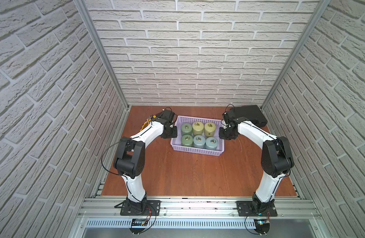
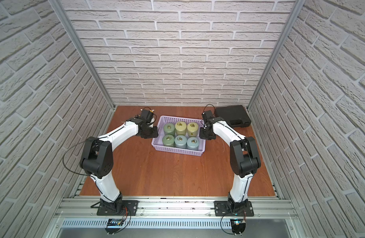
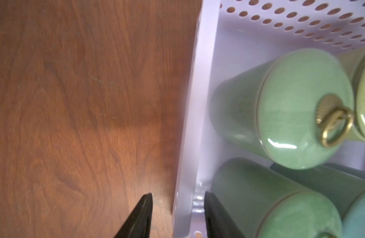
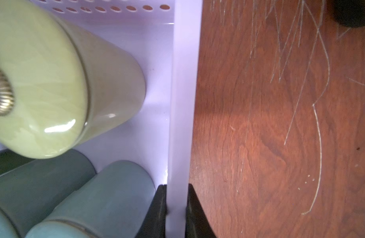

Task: Take the tea canister out of the basket
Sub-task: Move the basket to the center of the board.

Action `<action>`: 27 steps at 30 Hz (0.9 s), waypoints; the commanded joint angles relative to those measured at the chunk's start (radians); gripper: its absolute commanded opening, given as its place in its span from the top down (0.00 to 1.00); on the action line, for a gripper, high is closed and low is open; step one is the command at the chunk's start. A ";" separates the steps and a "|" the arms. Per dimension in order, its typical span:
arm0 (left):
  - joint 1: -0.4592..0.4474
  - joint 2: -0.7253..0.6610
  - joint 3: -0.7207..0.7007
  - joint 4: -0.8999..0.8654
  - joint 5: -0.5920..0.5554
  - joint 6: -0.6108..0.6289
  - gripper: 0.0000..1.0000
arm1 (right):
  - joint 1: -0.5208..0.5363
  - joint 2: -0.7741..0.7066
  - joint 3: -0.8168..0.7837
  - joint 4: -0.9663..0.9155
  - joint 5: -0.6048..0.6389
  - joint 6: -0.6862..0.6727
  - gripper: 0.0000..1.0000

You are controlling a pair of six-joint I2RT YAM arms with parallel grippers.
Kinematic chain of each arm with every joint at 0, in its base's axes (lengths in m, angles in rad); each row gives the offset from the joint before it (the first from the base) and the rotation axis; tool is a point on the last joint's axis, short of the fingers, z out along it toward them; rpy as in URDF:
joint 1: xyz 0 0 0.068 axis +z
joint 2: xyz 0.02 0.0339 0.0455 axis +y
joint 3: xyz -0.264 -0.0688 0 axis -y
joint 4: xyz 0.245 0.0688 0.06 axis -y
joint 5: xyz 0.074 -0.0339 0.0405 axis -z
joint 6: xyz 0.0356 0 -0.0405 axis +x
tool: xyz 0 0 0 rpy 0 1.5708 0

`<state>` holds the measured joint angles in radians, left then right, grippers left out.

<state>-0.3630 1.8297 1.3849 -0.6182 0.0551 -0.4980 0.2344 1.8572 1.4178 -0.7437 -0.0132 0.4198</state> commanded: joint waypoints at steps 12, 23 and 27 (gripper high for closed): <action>-0.027 0.008 -0.022 0.021 0.020 -0.035 0.88 | -0.009 -0.024 0.040 -0.109 -0.021 -0.094 0.98; -0.044 -0.085 -0.151 0.045 -0.007 -0.094 1.00 | -0.011 -0.022 0.035 -0.126 -0.027 -0.110 0.98; -0.046 -0.125 -0.198 0.049 -0.020 -0.108 1.00 | -0.010 -0.023 0.026 -0.129 -0.036 -0.109 0.98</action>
<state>-0.4034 1.7329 1.2320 -0.5350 0.0654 -0.5602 0.2180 1.8572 1.4269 -0.8024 -0.0154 0.3538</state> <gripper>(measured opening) 0.149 0.180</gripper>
